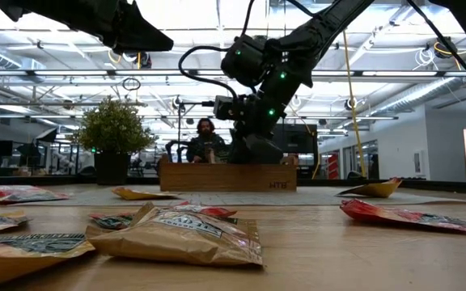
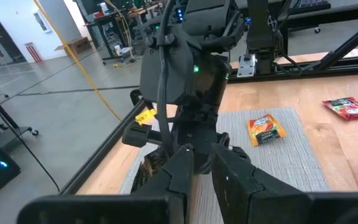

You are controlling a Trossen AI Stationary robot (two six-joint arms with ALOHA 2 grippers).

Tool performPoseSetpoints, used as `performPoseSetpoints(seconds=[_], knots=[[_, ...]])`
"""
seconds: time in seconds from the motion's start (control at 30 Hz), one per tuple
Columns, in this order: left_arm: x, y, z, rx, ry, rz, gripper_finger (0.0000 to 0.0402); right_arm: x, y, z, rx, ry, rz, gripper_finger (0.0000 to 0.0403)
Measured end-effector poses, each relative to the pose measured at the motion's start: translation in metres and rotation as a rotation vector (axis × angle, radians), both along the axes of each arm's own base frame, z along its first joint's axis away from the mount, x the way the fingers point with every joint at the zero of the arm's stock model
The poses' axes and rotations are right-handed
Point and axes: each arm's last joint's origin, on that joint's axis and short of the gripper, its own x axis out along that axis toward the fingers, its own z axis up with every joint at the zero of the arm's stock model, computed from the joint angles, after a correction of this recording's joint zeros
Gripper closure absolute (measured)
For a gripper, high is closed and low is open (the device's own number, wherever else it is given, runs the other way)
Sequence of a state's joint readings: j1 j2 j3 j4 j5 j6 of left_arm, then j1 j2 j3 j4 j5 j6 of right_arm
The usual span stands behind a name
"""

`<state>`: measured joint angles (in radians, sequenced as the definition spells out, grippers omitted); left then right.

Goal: Pick & Place Tea
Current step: Put the brown tea bag into the middle section of the wooden organizer

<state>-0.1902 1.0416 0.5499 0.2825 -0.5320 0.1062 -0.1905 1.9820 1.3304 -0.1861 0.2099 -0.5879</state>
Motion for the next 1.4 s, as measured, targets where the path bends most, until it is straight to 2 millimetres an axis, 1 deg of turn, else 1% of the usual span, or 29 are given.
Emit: performPoseSetpoints(seconds=[0.17, 0.43, 0.6, 0.73, 0.87, 1.0, 1.13, 1.27, 1.37, 1.4], knots=[[0.000, 0.000, 0.000, -0.003, -0.001, 0.001, 0.0339, 0.002, 0.001, 0.001, -0.007, -0.021, 0.001, 0.0403], [0.000, 0.000, 0.000, -0.004, -0.001, 0.002, 0.0339, 0.008, 0.012, 0.004, -0.025, -0.063, 0.040, 0.0403], [0.000, 0.000, 0.000, -0.006, -0.002, 0.002, 0.0339, 0.008, 0.018, 0.007, -0.087, -0.065, 0.019, 0.0403], [0.000, 0.000, 0.000, -0.006, -0.001, 0.002, 0.0339, 0.007, 0.027, 0.021, -0.105, -0.095, 0.020, 0.0403], [0.000, 0.000, 0.000, -0.006, -0.001, 0.002, 0.0339, 0.001, 0.045, 0.043, -0.082, -0.137, 0.045, 0.0403], [0.000, 0.000, 0.000, -0.006, 0.000, 0.002, 0.0339, -0.010, 0.067, 0.063, 0.026, -0.144, 0.125, 0.0403], [0.000, 0.000, 0.000, -0.006, -0.004, 0.002, 0.0339, -0.022, 0.090, 0.079, 0.243, -0.148, 0.223, 0.0403], [0.000, 0.000, 0.000, -0.007, -0.007, 0.002, 0.0339, -0.026, 0.107, 0.085, 0.448, -0.146, 0.271, 0.0388], [0.000, 0.000, 0.001, -0.022, -0.014, 0.002, 0.0339, -0.028, 0.119, 0.084, 0.526, -0.126, 0.303, 0.0369], [0.000, -0.001, 0.000, -0.045, -0.011, -0.022, 0.0339, -0.029, 0.123, 0.084, 0.541, -0.113, 0.309, 0.0362]])
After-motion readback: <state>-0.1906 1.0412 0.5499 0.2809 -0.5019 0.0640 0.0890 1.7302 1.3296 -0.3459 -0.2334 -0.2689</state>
